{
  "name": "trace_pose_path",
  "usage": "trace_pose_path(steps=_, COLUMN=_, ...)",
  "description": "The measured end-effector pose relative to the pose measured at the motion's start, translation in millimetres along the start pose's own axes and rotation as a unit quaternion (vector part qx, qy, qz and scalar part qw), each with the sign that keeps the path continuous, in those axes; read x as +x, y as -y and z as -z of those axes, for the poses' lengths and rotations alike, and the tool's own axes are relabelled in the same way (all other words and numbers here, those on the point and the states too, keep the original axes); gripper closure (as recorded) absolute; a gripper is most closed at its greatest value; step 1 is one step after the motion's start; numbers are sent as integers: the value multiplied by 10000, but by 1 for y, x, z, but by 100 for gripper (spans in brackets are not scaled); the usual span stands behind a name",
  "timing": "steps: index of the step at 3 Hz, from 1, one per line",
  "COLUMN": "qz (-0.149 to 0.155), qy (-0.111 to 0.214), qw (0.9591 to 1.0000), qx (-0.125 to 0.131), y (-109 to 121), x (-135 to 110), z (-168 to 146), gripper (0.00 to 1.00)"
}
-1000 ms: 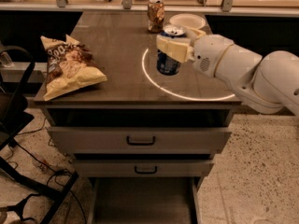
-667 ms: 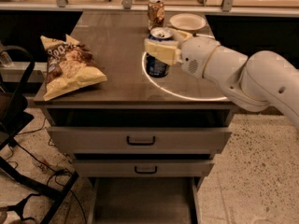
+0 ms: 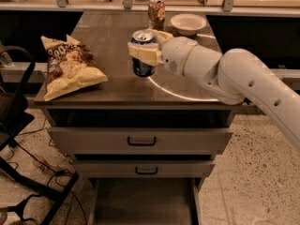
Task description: Move pepsi can near brown chip bag
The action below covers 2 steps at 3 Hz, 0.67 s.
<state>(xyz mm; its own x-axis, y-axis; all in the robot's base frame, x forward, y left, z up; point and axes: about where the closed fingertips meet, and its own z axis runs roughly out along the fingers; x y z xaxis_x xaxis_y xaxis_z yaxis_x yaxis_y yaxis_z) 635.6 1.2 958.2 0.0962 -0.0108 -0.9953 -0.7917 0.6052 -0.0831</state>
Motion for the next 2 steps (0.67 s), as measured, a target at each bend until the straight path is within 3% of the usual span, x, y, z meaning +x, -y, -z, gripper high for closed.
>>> trace_pose_path(steps=1, qz=158, qy=-85, qw=9998, qx=-115, y=-5, x=20, z=-18, gripper=100)
trace_pose_path(steps=2, qz=168, qy=-88, qw=9997, qx=-133, y=-7, x=20, z=-20, gripper=100)
